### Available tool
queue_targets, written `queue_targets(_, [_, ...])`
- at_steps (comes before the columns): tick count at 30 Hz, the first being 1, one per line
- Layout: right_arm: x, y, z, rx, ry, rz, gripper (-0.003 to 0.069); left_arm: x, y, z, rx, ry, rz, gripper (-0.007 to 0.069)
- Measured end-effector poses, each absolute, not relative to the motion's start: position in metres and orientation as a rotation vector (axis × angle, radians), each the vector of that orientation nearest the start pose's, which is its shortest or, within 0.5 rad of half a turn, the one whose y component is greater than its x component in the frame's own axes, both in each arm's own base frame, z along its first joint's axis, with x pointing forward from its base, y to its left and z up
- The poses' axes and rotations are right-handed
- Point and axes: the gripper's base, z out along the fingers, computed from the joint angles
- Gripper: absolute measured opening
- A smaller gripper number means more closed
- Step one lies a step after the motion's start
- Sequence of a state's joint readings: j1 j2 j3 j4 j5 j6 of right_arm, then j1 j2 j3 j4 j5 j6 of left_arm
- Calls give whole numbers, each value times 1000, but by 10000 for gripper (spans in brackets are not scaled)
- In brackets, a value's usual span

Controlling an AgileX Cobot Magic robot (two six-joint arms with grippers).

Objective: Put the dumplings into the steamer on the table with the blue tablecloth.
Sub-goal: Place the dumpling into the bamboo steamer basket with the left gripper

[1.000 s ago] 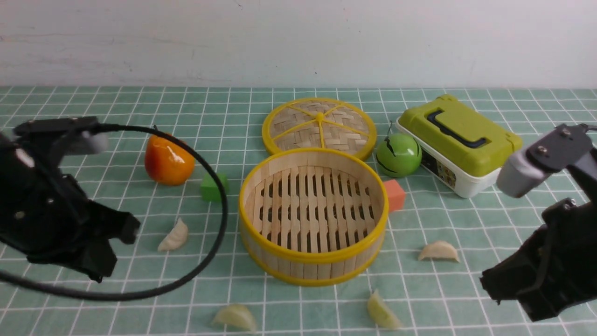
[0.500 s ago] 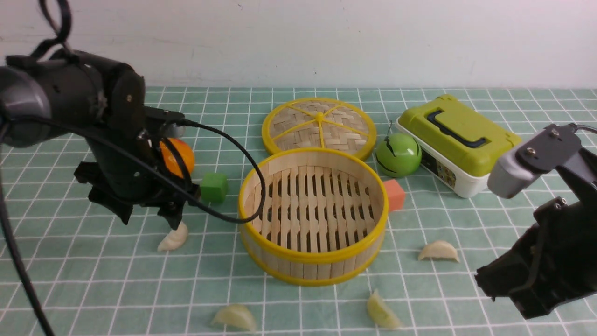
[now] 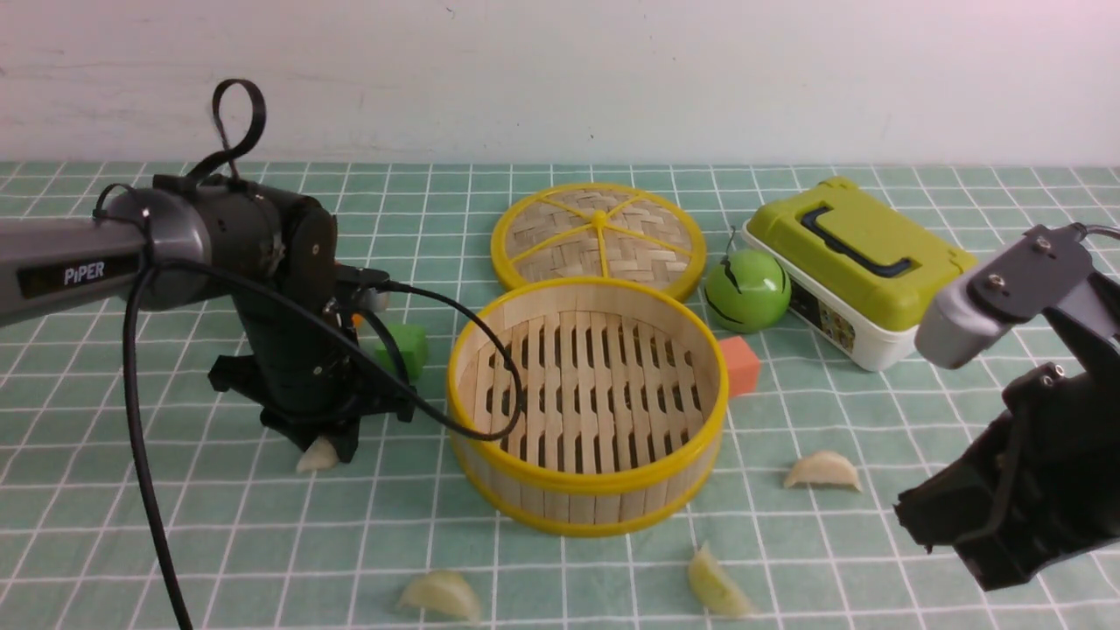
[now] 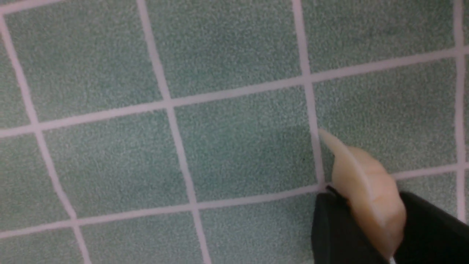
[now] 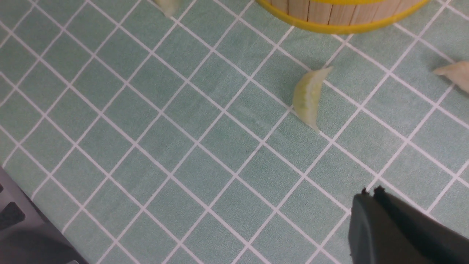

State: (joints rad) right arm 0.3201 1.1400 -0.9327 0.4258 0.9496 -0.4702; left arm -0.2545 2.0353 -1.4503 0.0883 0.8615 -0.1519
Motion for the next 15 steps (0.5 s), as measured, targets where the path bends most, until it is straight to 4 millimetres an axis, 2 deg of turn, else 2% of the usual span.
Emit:
queue_targets(1, [193,96,314,-797,2451,483,-8,400,-98,173,222,2917,46,189])
queue_targets(4, [193,96,314,-797,2451,483,-4,401,-104,201,231,2896,40,191])
queue_targets(6, [193,96,314,-797,2451,483,-3,400,-116,229,250,2845,10,191])
queue_targets(8, [193,96,314,-796,2451,484,-1,395,-141,261,308,2766,-48,191])
queue_targets(9, [193,96,314,-796,2451,484,-1,391,-153,269,340,2740,-72,191])
queue_targets(11, [192,96,314,-798,2456,490,0,383,-191,289,421,2663,-163,191])
queue_targets(14, [186,95,315,-808,2482,506,2,376,-240,289,467,2619,-272,191])
queue_targets(15, [184,95,316,-809,2488,511,1,377,-250,285,461,2619,-289,191])
